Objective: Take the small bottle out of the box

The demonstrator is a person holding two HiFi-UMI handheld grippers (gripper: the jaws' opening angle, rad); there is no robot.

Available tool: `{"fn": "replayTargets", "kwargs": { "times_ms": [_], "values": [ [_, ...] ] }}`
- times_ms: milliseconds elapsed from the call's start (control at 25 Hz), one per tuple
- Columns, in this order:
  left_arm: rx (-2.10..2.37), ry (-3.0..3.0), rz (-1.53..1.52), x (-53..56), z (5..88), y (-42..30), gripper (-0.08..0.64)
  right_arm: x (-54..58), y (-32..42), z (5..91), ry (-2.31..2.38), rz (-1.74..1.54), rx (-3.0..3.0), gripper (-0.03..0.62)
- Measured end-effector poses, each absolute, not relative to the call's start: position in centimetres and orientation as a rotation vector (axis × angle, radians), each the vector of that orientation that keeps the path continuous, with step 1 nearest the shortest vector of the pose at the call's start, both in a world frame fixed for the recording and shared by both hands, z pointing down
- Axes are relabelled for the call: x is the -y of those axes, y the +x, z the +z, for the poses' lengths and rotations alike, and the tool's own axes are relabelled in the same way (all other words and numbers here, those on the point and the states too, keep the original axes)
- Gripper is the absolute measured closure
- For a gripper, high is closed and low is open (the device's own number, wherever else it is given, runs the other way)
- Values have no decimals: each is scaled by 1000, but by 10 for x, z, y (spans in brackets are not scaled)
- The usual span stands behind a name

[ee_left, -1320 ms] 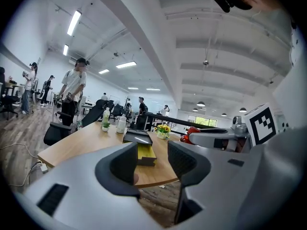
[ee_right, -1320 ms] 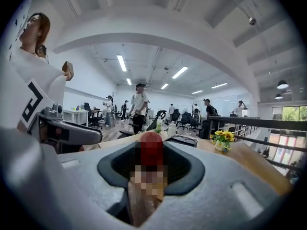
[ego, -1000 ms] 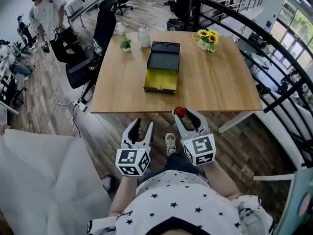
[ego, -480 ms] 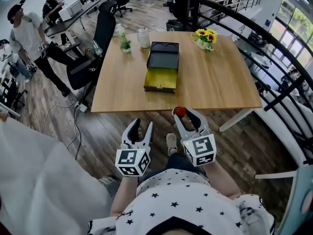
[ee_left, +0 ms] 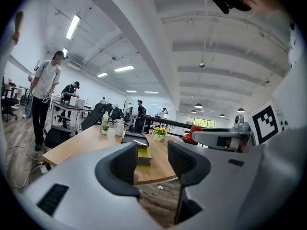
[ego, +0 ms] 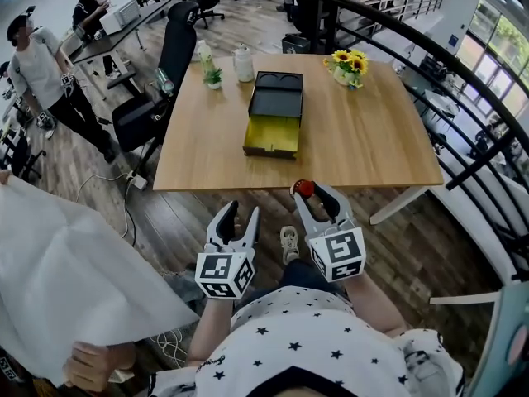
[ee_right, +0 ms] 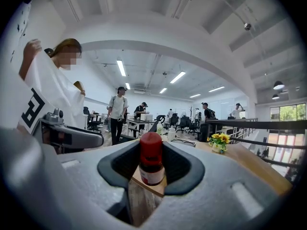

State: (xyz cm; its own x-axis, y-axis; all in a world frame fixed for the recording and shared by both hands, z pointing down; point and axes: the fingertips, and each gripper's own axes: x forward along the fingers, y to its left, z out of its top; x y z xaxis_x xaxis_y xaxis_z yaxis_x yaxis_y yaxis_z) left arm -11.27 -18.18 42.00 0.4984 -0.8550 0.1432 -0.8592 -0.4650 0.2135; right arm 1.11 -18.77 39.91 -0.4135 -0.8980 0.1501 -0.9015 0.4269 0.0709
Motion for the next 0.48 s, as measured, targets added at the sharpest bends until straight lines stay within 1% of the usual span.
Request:
{"fn": "replayTargets", "kwargs": {
  "times_ms": [480],
  "values": [
    [1466,2479,20,188,417,-110,383,196,15,395,1582,21,2514,451]
  ]
}}
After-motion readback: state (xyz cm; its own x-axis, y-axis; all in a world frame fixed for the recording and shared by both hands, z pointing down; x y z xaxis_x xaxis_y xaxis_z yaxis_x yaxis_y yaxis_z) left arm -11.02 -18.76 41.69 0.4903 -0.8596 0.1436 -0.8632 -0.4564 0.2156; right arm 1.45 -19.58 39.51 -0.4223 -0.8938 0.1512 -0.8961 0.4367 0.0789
